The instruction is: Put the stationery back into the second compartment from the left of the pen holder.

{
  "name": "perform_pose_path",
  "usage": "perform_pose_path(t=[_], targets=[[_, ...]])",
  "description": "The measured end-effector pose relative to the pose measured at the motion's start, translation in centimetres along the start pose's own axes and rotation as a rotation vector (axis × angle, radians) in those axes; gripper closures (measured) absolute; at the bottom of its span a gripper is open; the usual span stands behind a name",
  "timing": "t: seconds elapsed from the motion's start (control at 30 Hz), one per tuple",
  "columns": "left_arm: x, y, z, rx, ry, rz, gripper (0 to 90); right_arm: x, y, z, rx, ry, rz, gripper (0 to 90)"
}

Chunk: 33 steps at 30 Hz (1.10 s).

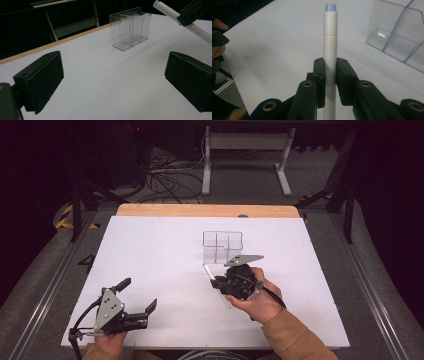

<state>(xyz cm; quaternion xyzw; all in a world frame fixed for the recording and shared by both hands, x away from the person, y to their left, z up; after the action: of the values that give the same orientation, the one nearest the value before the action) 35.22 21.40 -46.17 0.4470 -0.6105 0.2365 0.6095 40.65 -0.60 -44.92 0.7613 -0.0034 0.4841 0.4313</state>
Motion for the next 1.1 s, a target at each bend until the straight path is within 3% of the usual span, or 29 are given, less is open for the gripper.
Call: perform_pose_path(t=[0.1, 0.23, 0.6, 0.7, 1.1], targets=[[0.0, 0.0, 0.0, 0.0, -0.002, -0.001, 2.8, 0.4, 0.4, -0.5, 0.036, 0.031, 0.048, 79.0], [0.0, 0.0, 0.0, 0.001, -0.002, -0.001, 2.8, 1.1, 1.0, -0.7, 0.042, 0.066, 0.118, 79.0], [-0.1, 0.0, 0.0, -0.001, -0.002, -0.004, 2.9, 2.6, 2.2, -0.8, 0.088, 0.095, 0.253, 79.0], [0.0, -0.1, 0.0, -0.002, -0.001, -0.003, 2.8, 3.3, 2.7, -0.6, 0.109, 0.1, 0.311, 79.0], [-0.1, -0.1, 0.0, -0.001, 0.005, -0.006, 2.8, 5.1, 3.7, 0.5, 0.098, 0.123, 0.435, 79.0]])
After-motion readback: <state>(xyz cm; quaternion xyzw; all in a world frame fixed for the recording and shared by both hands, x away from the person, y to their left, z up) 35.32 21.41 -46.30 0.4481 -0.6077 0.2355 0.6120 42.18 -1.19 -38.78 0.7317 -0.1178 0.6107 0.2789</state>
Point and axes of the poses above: each handheld gripper's, and its own axes: y roughly backward along the jaws, x roughly out of its top, z roughly to its right, the point moved 10 cm from there along -y, roughly forward along the jaws, and after that the axes turned 2 degrees about -z, right-handed, at the moved point
